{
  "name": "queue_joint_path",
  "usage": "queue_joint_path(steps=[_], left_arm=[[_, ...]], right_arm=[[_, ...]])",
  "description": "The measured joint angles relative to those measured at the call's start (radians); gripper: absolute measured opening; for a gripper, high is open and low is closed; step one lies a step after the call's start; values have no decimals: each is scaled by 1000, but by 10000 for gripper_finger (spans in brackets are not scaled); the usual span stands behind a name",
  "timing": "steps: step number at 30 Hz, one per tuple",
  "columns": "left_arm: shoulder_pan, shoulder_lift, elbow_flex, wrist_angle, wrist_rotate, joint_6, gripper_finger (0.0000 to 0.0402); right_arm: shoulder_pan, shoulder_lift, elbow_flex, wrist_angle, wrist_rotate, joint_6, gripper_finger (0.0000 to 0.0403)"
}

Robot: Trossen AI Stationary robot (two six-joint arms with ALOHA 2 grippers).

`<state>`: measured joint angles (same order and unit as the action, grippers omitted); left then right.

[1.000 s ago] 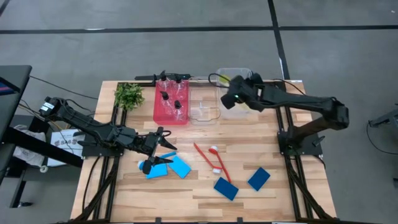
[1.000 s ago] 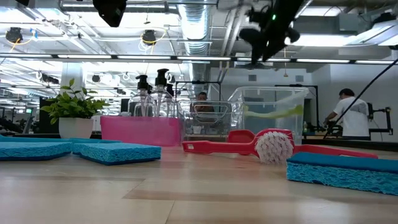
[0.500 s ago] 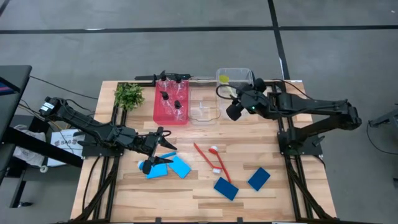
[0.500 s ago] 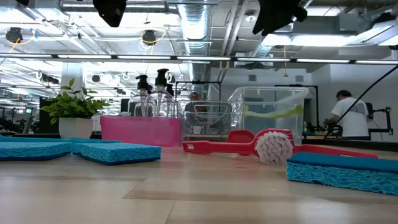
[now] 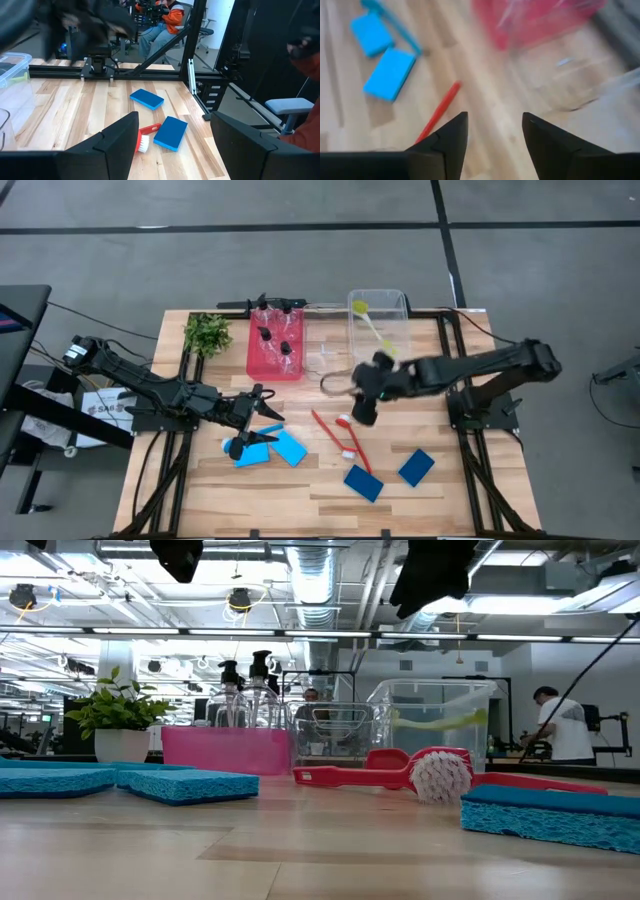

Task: Pick & Place Kitchen Sink Supplies
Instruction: Put the right red dish brush into the right transparent bin

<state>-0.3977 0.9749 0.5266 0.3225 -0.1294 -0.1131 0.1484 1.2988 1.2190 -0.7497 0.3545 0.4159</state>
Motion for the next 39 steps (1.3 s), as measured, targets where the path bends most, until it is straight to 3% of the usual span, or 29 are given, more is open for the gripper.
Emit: queue_joint_path(steps=[15, 21, 33, 36, 39], left_arm=[[0, 0, 0, 1, 0, -8, 250], [0, 0, 0, 1, 0, -29, 250], [-2, 0, 0, 1, 0, -35, 250], [-2, 0, 0, 1, 0, -34, 250], [-2, 0, 0, 1, 0, -34, 250]], right_arm=[[247, 353, -1, 128, -56, 166, 151], [225, 429, -1, 76, -40, 312, 159], [140, 577, 4, 44, -69, 322, 208], [136, 594, 5, 44, -100, 323, 198], [139, 594, 6, 46, -136, 323, 158]])
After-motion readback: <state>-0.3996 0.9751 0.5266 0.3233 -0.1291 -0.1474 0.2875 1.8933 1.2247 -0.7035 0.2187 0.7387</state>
